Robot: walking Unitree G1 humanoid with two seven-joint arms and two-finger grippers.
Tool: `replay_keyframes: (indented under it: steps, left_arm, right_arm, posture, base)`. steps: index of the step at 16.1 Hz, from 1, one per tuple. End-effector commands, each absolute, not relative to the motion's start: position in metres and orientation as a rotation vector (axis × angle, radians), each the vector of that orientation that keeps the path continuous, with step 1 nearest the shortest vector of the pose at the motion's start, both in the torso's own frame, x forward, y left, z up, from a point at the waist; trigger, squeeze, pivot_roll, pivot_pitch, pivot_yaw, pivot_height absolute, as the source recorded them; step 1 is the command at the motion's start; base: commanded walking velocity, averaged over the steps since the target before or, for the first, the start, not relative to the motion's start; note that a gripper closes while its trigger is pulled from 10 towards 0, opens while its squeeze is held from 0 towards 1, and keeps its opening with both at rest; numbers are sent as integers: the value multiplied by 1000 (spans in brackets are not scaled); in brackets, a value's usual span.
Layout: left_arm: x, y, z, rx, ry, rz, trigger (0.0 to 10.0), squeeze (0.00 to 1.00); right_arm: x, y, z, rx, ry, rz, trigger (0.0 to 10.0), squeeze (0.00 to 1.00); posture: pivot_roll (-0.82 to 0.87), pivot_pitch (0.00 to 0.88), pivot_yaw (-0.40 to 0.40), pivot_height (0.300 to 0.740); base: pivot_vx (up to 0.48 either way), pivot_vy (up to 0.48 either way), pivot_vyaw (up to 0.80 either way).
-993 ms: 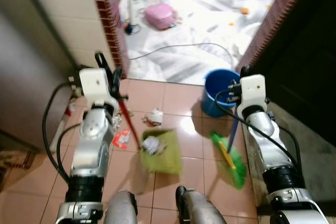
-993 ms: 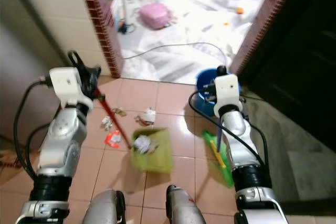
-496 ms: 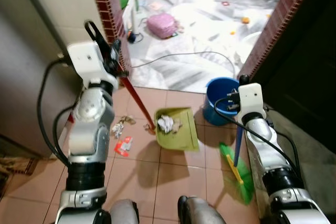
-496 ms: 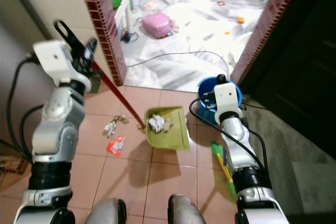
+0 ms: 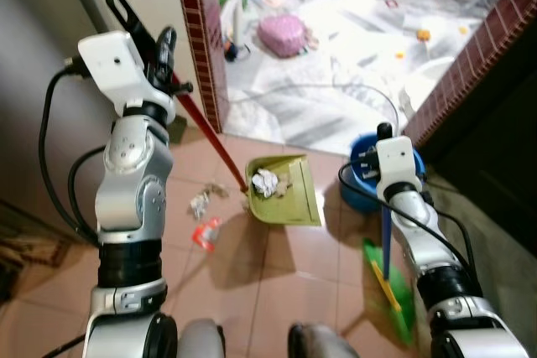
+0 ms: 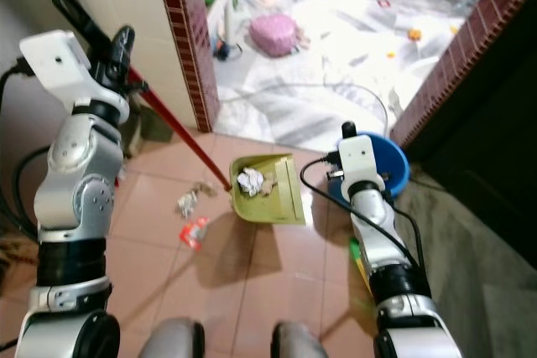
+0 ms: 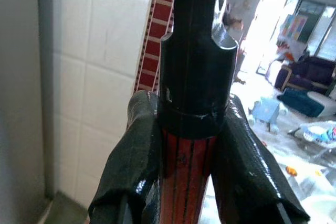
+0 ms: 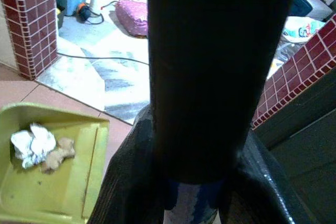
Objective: Sweep floor
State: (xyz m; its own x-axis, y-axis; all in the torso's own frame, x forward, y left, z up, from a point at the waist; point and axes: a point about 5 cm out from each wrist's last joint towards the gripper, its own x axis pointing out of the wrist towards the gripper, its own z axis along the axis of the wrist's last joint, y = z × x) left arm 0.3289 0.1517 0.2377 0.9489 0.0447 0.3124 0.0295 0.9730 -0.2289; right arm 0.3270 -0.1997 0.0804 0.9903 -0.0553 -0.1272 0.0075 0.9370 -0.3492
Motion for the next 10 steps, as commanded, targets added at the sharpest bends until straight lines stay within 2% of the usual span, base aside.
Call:
replay_keyframes:
  steps: [1, 4, 9, 10]
  left_arm:
    - [325, 147, 264, -262, -429, -29, 10000, 0]
    - [325, 146, 268, -272, -439, -37, 10000, 0]
    - [324, 150, 281, -286, -479, -27, 10000, 0]
    - [324, 150, 283, -288, -486, -26, 10000, 0]
  right_arm:
    - [328, -203, 82, -368, 135, -46, 10000, 0]
    - [328, -202, 82, -376, 131, -43, 10000, 0]
    - [327, -201, 79, -390, 135, -31, 10000, 0]
    - [327, -201, 79, -394, 138, -27, 10000, 0]
  posture:
    - [-52, 117, 0, 740]
    - [-52, 116, 3, 740]
    - [-49, 114, 0, 740]
    - [-49, 114, 0, 740]
  base:
    - [382, 0, -769]
    - [382, 0, -604]
    - [385, 0, 0]
    - [386, 0, -613]
